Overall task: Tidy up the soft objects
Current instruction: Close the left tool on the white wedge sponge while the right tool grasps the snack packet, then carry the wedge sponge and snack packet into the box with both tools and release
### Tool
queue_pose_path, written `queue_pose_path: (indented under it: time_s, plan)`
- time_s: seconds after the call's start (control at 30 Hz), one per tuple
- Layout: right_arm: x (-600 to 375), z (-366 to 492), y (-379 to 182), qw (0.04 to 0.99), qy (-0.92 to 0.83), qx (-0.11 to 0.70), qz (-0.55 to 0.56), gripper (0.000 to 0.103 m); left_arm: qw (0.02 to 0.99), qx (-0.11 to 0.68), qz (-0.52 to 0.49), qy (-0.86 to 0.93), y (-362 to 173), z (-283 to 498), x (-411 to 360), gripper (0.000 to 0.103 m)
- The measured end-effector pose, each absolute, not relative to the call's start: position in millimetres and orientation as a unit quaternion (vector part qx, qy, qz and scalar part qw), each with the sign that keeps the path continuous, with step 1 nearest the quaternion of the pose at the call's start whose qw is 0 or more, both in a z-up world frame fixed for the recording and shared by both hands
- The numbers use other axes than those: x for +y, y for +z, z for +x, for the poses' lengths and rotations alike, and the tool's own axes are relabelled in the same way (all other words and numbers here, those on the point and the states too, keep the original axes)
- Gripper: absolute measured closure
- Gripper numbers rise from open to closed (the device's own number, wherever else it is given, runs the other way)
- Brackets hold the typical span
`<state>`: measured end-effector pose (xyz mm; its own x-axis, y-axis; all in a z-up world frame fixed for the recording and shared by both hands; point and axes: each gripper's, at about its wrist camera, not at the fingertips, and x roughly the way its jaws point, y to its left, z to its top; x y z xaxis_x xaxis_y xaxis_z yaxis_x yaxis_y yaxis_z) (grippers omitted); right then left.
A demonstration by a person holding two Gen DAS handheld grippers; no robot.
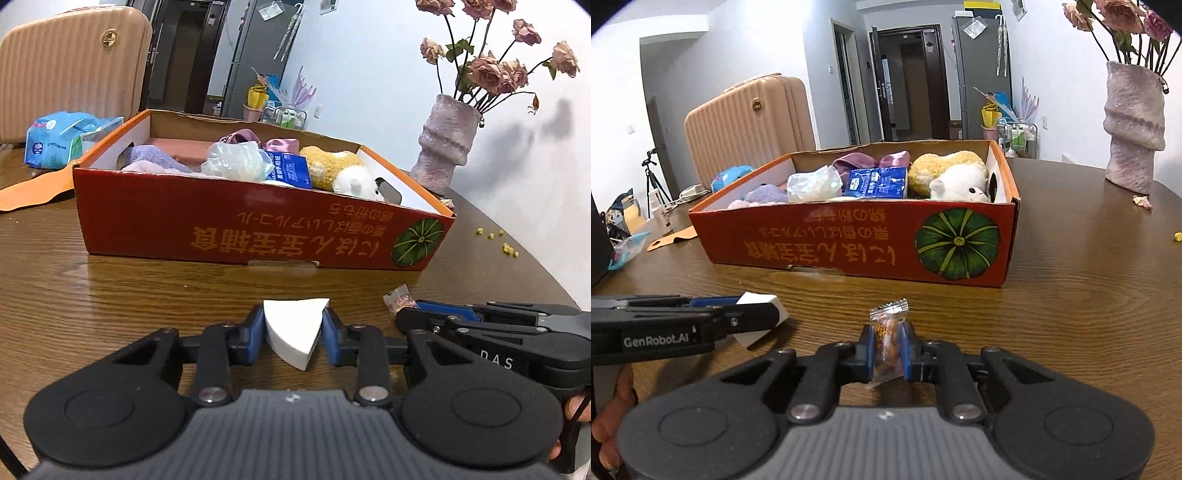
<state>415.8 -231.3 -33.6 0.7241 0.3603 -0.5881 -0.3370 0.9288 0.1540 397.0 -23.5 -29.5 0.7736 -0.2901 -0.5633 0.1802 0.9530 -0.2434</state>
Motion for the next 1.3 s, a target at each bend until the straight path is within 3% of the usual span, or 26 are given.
queue_pose_path:
  time_s: [0.5, 1.0, 1.3]
  plan:
    - [-229, 411, -31, 0.935, 0.174, 0.308, 0.001, 0.089, 0.948, 0.299, -0.053, -0.094, -25, 388, -31, 0.070]
    - [-241, 270, 55, 0.958, 0.215, 0.186, -0.019, 0.089, 0.979, 0.172, -0.062, -0.092, 73, 241, -31, 0.070]
    - [-244, 251, 84, 0.968, 0.209, 0.141, -0.017, 0.089, 0.985, 0.136, -0.043, -0.096, 99, 216, -42, 0.069]
